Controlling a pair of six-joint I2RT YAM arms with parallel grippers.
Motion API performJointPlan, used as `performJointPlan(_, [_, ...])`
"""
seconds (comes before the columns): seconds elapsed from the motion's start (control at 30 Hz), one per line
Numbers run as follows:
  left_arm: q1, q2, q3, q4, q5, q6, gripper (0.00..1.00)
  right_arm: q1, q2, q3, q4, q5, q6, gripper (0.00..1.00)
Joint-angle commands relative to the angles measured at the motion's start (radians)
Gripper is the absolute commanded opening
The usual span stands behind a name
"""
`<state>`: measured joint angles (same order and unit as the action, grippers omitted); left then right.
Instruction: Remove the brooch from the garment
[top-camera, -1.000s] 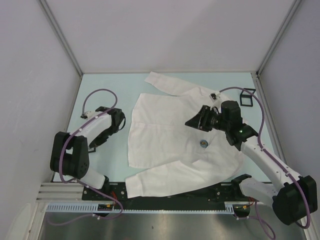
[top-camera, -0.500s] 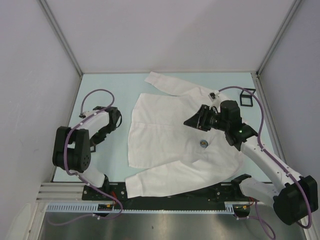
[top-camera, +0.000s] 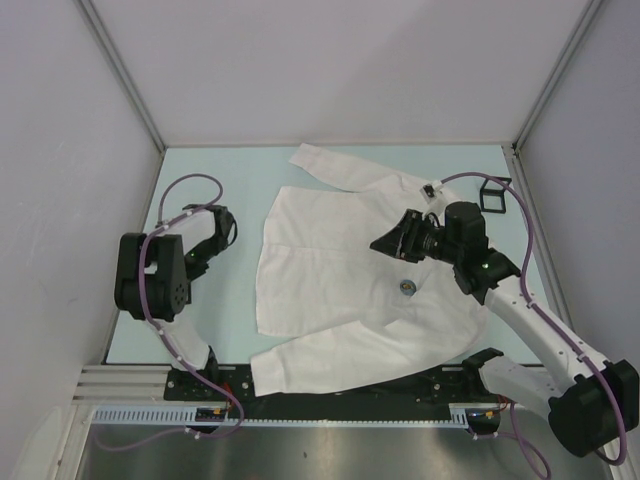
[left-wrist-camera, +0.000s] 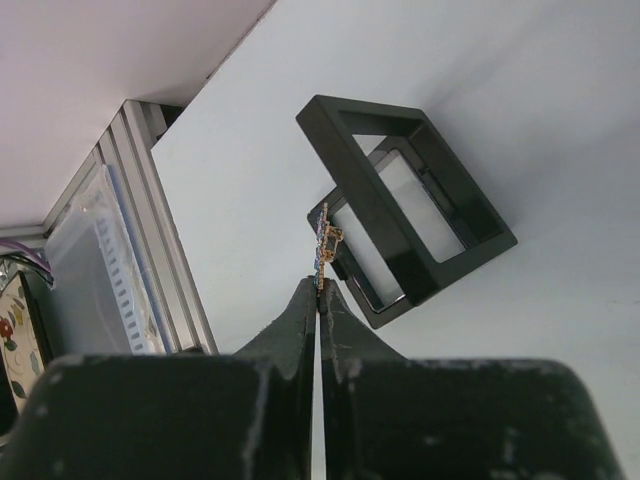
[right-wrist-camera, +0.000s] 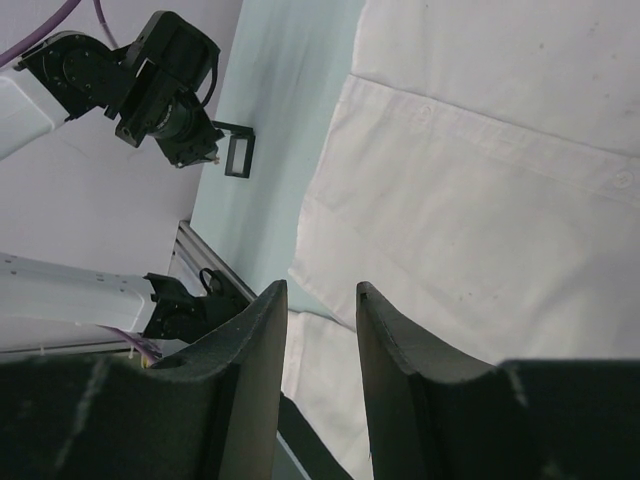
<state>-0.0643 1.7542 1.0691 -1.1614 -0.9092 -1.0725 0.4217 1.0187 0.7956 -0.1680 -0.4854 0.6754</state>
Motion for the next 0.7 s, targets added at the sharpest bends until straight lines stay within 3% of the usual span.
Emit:
performJointPlan(0.0, [0.009,0.021,0.034,0.002,-0.019,0.003,0.02,-0.012,-0.032,0.045,-0.002,-0.012,-0.034,0.39])
performJointPlan(0.3, [0.047,0.036,0.008,0.043,-0.002,0.032,0.0,-0.029,-0.062,0.045,-0.019,-0.021,-0.037,0.39])
performJointPlan(0.67, [0.052,0.051,-0.009,0.078,0.007,0.062,0.09,-0.032,-0.085,0.045,-0.039,-0.022,-0.042,0.39])
